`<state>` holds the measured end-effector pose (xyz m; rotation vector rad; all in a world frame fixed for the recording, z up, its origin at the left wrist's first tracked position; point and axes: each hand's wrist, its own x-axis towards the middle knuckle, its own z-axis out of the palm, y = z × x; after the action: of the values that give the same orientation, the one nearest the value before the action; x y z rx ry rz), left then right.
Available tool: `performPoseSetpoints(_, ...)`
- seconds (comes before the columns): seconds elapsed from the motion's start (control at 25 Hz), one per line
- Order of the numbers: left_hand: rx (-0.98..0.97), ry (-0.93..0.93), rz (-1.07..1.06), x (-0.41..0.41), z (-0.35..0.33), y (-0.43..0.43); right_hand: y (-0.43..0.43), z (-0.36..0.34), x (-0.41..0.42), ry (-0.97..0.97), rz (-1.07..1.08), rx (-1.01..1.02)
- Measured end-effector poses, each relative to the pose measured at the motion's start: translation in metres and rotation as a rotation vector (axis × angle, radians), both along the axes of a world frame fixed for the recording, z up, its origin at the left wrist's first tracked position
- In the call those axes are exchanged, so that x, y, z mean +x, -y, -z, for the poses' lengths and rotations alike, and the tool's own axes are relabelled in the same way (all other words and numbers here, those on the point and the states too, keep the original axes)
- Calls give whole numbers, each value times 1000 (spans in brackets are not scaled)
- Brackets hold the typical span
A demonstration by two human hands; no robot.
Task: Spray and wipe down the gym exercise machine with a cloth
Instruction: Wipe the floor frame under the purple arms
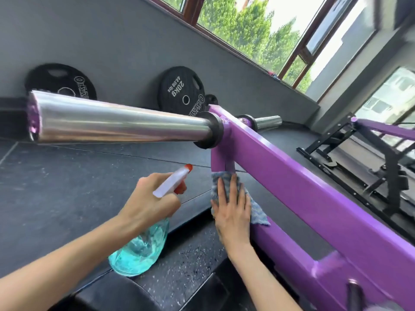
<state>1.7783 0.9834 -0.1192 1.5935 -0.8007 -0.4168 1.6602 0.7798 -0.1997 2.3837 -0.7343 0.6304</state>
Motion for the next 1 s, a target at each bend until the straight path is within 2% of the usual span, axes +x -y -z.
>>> performPoseSetpoints(0.04,-18,-31,-15,1,0,0,-2,-8,12,43,27,72)
performPoseSetpoints(0.16,-44,-51,-9,1,2,3,-6,-37,62,403,108,408)
performPoseSetpoints(0.2,-49,-64,-5,0,3,5,-12,-40,67,414,144,469)
performPoseSetpoints(0.24,-53,-76,-1,0,4,8,-13,-35,62,398,167,418)
performPoseSetpoints(0.36,-59,-106,29,-1,7,10,-5,-12,11,127,179,170)
performPoseSetpoints(0.4,-60,-125,41,-3,9,10,3,-15,9,115,183,203)
performPoseSetpoints(0.48,-57,-128,76,-9,14,12,11,-34,35,217,193,289)
performPoseSetpoints(0.6,-2,-93,96,-15,20,16,7,-53,74,258,153,527)
performPoseSetpoints(0.64,25,-73,103,-20,21,20,4,-45,66,270,164,511)
performPoseSetpoints(0.8,90,-15,165,-43,26,35,-7,1,-59,95,278,72)
performPoseSetpoints(0.92,119,-24,261,-60,25,44,-9,7,-142,124,346,11)
performPoseSetpoints(1.0,123,-38,312,-68,25,47,-14,7,-148,132,440,13)
